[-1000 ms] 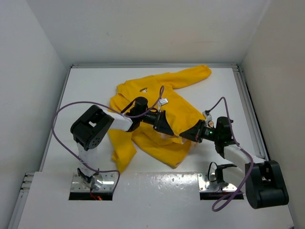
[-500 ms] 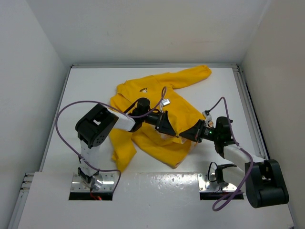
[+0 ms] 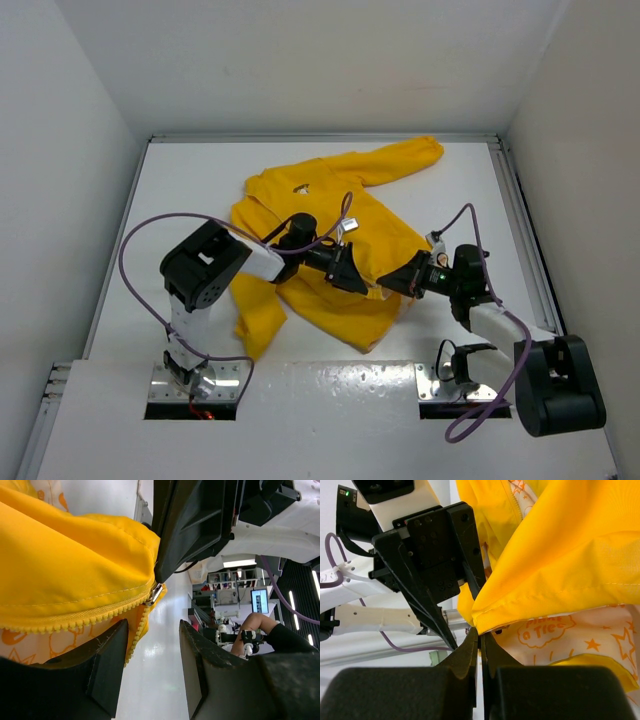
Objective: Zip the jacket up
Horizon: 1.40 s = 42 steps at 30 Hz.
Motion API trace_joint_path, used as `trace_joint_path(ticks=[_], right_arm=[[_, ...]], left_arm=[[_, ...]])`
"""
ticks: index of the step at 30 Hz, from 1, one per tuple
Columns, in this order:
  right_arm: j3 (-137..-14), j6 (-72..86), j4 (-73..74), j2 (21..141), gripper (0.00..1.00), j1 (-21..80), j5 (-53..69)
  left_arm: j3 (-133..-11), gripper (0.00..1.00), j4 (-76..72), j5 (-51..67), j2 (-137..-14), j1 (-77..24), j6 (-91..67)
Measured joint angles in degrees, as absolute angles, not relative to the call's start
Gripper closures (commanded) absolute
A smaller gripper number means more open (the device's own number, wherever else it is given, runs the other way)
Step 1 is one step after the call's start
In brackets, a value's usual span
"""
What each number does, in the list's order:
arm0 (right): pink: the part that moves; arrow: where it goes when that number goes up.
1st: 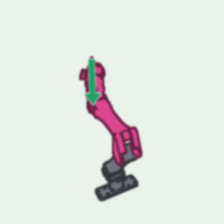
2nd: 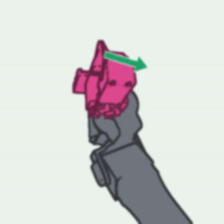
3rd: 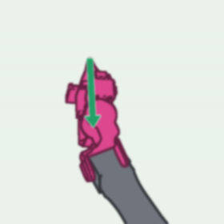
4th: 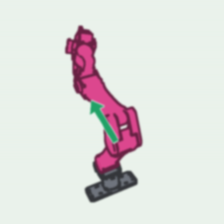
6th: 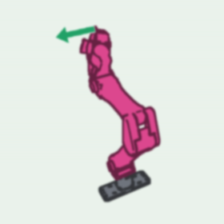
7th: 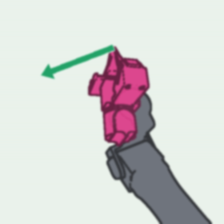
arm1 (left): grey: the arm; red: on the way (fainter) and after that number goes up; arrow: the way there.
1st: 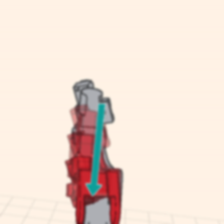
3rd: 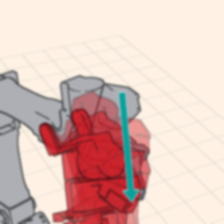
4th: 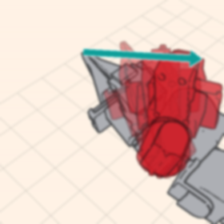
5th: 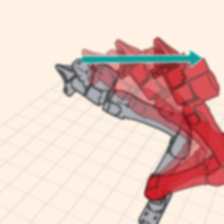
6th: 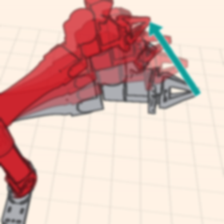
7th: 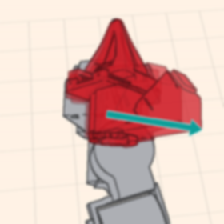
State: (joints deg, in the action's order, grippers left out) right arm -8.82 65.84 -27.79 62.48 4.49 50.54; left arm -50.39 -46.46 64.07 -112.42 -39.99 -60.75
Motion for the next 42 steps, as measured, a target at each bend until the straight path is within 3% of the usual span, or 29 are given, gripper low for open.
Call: trace_joint_path(ticks=[12, 27, 42], right_arm=[[-8.82, 66.26, -27.79, 61.69, 1.00, 4.47, 50.09], [-8.82, 66.24, -27.79, 61.58, 1.00, 4.47, 49.91], [-8.82, 66.24, -27.83, 61.71, 1.00, 4.45, 49.87]], left_arm=[[-51.81, 0.50, -56.66, 63.31, -116.42, -39.94, -68.58], [-51.90, 0.60, -69.25, 63.18, -119.24, -39.94, -78.63], [-53.89, 0.66, -67.81, 63.79, -120.66, -40.01, -79.35]])
